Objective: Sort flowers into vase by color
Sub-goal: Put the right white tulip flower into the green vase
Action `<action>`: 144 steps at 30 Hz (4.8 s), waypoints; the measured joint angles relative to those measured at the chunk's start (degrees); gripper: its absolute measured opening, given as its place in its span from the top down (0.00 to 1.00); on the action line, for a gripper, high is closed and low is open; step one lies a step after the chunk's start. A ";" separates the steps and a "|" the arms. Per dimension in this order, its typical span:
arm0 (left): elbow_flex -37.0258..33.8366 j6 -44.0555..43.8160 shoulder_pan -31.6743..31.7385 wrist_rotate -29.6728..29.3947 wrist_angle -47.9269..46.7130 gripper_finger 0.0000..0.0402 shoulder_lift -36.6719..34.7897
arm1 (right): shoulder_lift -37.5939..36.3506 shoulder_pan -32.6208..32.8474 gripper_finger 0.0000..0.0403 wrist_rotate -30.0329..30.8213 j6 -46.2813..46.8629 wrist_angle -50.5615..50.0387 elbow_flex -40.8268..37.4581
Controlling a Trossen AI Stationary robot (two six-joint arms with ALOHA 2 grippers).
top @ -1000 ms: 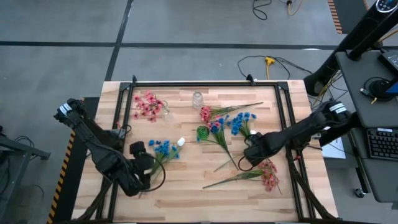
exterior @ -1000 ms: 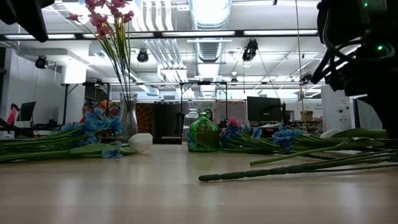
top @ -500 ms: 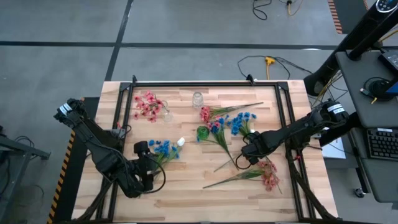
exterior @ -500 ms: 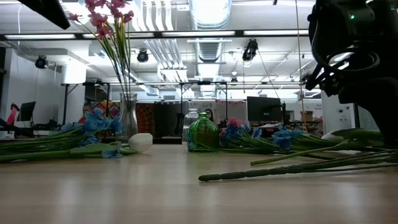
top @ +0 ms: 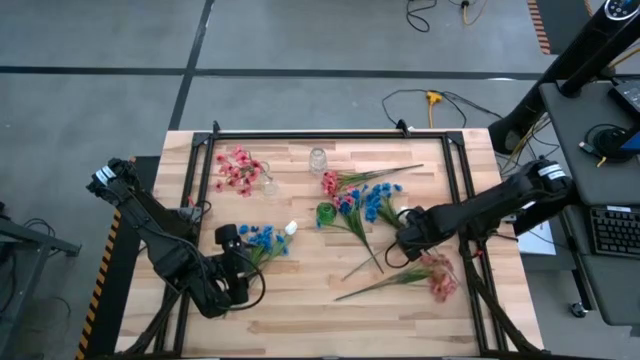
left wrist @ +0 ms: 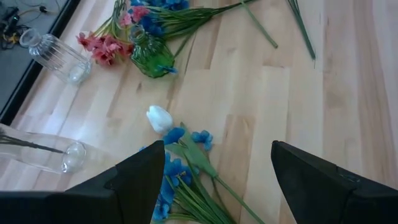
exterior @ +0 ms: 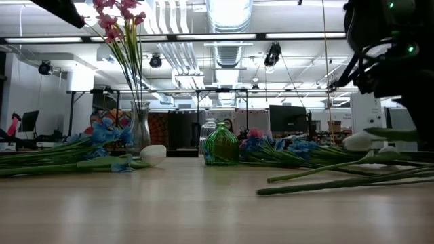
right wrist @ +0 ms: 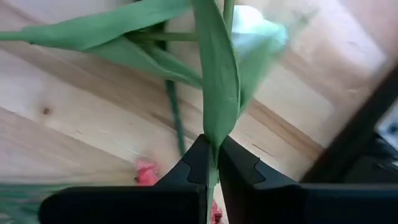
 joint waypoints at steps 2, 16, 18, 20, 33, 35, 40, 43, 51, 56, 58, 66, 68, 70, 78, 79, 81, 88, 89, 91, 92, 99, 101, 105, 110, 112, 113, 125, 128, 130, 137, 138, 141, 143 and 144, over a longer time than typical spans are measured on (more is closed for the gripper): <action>0.00 -0.38 0.00 -0.98 0.03 0.31 0.00 | -2.56 0.02 0.97 0.42 0.80 -1.15 0.00; 0.00 0.02 0.02 -5.75 4.35 0.31 0.02 | -19.54 0.02 0.97 14.83 0.32 1.97 0.00; 0.00 2.39 0.02 -5.75 6.72 0.31 0.02 | -21.22 0.02 0.97 18.19 -2.58 7.15 0.00; 0.00 5.49 0.02 -5.91 9.42 0.31 0.02 | -22.25 0.02 0.97 21.96 -8.60 16.22 0.00; -1.70 11.79 0.04 -13.48 15.63 0.31 0.02 | -12.37 -1.60 0.97 28.17 -67.50 100.83 -8.57; -2.16 11.73 0.13 -14.88 15.62 0.31 0.02 | -9.22 -2.41 0.97 26.02 -71.93 112.15 -10.18; -2.45 11.70 0.42 -16.53 15.58 0.31 0.02 | -1.59 -4.72 0.97 24.38 -78.36 129.49 -11.72; -2.50 11.70 0.42 -17.21 15.58 0.31 0.02 | 2.66 -6.42 0.97 22.69 -78.80 133.68 -11.21; -2.58 11.66 0.50 -17.65 15.48 0.31 0.02 | 9.82 -10.12 0.97 22.44 -82.36 137.90 -7.34; -2.58 11.66 0.57 -17.77 15.50 0.31 0.02 | 11.55 -12.40 0.97 22.54 -83.06 137.76 -5.59; -2.60 11.64 0.57 -17.75 15.45 0.31 0.02 | 11.59 -13.08 0.97 22.48 -83.03 137.48 -5.33; -2.62 11.49 0.68 -17.75 15.45 0.31 0.02 | 11.48 -14.08 0.97 22.41 -82.32 136.13 -5.33; -2.62 11.47 0.76 -17.75 15.45 0.31 0.02 | 11.48 -14.08 0.97 22.39 -82.34 136.03 -5.33; -2.64 11.46 0.78 -17.75 15.45 0.31 0.02 | 11.48 -14.08 0.97 22.39 -82.29 136.02 -5.33; -2.64 11.44 0.79 -17.75 15.45 0.31 0.02 | 11.46 -14.08 0.97 22.40 -82.12 135.23 -5.33; -2.64 11.44 0.79 -17.75 15.45 0.31 0.02 | 11.46 -14.08 0.97 22.41 -82.12 135.23 -5.33; -2.64 11.44 0.79 -17.75 15.45 0.31 0.02 | 11.46 -14.08 0.97 22.41 -82.12 135.23 -5.33; -2.67 11.42 0.79 -17.75 15.46 0.31 0.00 | 11.42 -14.08 0.97 22.41 -81.55 134.88 -5.32; -2.67 11.42 0.79 -17.75 15.45 0.31 0.00 | 11.42 -14.08 0.97 22.41 -81.55 134.78 -5.31; -2.67 11.42 0.79 -17.75 15.47 0.31 0.00 | 11.42 -14.08 0.97 22.41 -81.55 134.57 -5.31; -2.67 11.40 0.79 -17.73 15.47 0.31 0.00 | 11.42 -14.08 0.97 22.41 -81.55 134.57 -5.33; -2.67 11.18 0.79 -17.73 15.47 0.31 0.00 | 11.42 -14.08 0.97 22.41 -81.60 134.59 -5.33; -2.67 11.18 0.79 -17.73 15.47 0.31 0.00 | 11.42 -14.08 0.97 22.41 -81.60 134.57 -5.32; -2.67 11.18 0.79 -17.73 15.47 0.31 0.00 | 11.42 -14.08 0.97 22.41 -81.64 134.56 -5.32; -2.85 11.02 0.79 -17.73 15.52 0.31 -0.02 | 11.42 -14.08 0.97 22.43 -80.83 133.56 -5.32; -3.16 10.94 0.79 -17.71 15.43 0.31 -0.02 | 11.41 -14.08 0.97 22.45 -80.29 132.33 -5.31; -3.30 10.81 0.79 -17.71 15.45 0.31 -0.02 | 11.42 -14.08 0.97 22.45 -80.23 131.93 -5.31; -3.69 10.35 0.87 -17.73 15.48 0.31 -0.02 | 11.42 -14.08 0.97 22.56 -80.15 131.58 -5.31; -3.69 10.30 0.87 -17.71 15.50 0.31 -0.02 | 11.44 -14.08 0.97 22.56 -80.26 131.58 -5.31; -3.69 10.14 0.87 -17.73 15.49 0.31 -0.02 | 11.44 -14.08 0.97 22.56 -80.32 131.58 -5.31; -3.69 10.11 0.87 -17.73 15.50 0.31 -0.02 | 11.48 -14.08 0.97 22.56 -80.51 131.54 -5.31; -3.69 10.11 0.87 -17.73 15.48 0.31 -0.02 | 11.48 -14.08 0.97 22.56 -80.85 131.45 -5.33; -3.69 10.11 0.87 -17.73 15.49 0.31 -0.02 | 11.50 -14.08 0.97 22.56 -80.83 130.74 -5.31; -3.69 10.09 0.87 -17.73 15.50 0.31 -0.02 | 11.50 -14.08 0.97 22.56 -80.83 130.14 -5.32; -3.69 10.11 0.87 -17.73 15.50 0.31 -0.02 | 11.52 -14.08 0.97 22.56 -80.83 129.92 -5.32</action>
